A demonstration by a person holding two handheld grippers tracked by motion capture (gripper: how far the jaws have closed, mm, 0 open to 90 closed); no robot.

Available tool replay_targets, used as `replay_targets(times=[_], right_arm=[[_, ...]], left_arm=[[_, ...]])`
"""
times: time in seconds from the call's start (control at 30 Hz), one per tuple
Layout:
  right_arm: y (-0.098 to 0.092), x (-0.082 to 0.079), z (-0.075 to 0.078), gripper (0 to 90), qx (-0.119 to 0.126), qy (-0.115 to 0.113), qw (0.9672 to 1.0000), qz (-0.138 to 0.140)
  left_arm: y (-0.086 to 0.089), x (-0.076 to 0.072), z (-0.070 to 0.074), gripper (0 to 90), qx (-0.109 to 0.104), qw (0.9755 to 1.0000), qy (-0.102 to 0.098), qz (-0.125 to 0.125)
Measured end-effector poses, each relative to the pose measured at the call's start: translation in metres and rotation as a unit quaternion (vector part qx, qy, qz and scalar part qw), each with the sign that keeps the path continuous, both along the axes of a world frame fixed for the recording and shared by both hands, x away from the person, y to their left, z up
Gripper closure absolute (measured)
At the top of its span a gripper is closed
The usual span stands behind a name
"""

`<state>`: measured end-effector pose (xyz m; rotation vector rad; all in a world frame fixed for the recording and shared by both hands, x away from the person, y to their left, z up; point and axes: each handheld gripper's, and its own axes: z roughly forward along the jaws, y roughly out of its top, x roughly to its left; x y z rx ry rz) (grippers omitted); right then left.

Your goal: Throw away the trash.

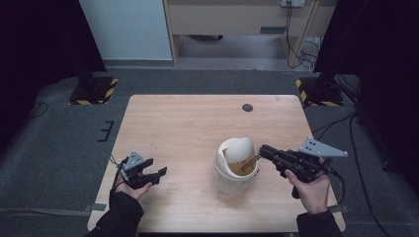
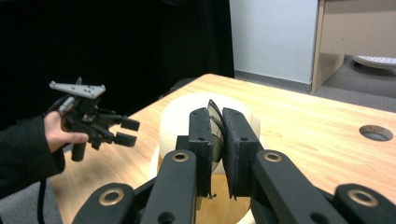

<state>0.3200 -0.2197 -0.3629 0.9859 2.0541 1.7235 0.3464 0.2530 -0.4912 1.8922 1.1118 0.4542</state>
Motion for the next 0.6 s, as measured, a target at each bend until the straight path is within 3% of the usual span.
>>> replay_targets(times=[0.2, 0.4, 0.5, 0.6], right_arm=[[0.011, 0.001, -0.01, 81.5, -0.019, 0.005, 0.9998, 0.006], [0.014, 0.003, -0.012, 73.1, -0.026, 0.006, 0.9996, 0.004], [0.005, 0.004, -0.008, 68.3, -0.016, -0.001, 0.9998, -0.014], [-0.013, 0.007, -0.006, 57.0, -0.001, -0.005, 0.9989, -0.047]], left_arm=[[-0.002, 0.0, 0.0, 30.8, 0.007, 1.0, -0.002, -0.005], [-0.001, 0.001, 0.0, 30.3, 0.009, 1.0, -0.001, -0.004], [-0.001, 0.002, -0.001, 29.9, 0.008, 1.0, 0.001, -0.003], [0.0, 0.002, -0.002, 28.5, 0.009, 1.0, 0.002, 0.0]])
